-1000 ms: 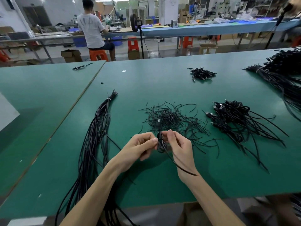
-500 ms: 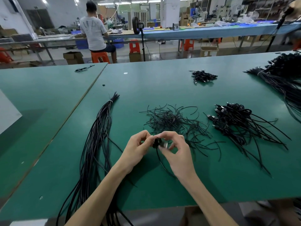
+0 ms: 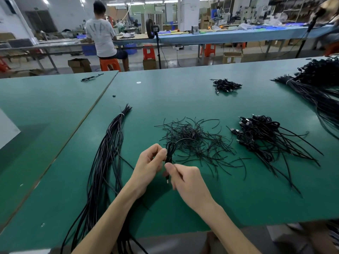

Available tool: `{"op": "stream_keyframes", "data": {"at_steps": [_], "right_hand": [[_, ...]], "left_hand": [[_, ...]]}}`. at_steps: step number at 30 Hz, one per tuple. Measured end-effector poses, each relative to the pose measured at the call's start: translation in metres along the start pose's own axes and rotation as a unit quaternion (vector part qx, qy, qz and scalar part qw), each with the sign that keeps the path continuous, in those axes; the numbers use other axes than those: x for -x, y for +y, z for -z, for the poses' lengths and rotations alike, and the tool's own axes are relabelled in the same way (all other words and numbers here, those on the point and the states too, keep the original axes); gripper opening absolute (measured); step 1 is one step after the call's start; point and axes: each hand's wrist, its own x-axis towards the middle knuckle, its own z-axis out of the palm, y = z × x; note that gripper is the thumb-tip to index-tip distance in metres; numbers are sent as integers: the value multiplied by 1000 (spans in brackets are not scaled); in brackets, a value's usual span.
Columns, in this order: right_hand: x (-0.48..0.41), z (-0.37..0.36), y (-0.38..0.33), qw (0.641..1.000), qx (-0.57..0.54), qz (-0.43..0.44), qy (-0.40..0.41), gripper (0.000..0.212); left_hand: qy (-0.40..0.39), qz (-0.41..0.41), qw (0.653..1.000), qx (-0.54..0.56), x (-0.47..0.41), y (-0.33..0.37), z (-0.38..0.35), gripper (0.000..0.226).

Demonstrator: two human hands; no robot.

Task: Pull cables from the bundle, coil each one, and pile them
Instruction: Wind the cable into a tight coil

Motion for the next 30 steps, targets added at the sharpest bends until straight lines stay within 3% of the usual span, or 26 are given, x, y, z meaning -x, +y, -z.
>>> {"op": "stream_keyframes", "data": {"at_steps": [6, 10, 15, 18, 24, 27, 30], "right_hand": [[-4, 1, -1, 998, -44, -54, 0, 45], [-6, 2, 2, 989, -117, -85, 12, 52], [-7, 5, 7, 986, -142, -83, 23, 18], [-10, 8, 6, 980, -182, -67, 39, 42], [-8, 17, 3, 951, -278, -109, 79, 28], [-6, 18, 0, 961, -251, -86, 79, 24], [-6, 14, 2, 984, -136, -55, 98, 18]], "left_hand": [[-81, -15, 996, 44, 5, 3, -3, 36], [-104, -13, 994, 24, 4, 8, -4, 39], [-116, -15, 993, 7, 4, 9, -6, 33], [-117, -20, 993, -7, 6, 12, -10, 31], [-120, -18, 991, -51, 5, 10, -10, 32], [-112, -12, 991, -69, 3, 3, -11, 31], [-83, -24, 991, -106, 1, 0, -9, 33]]}}
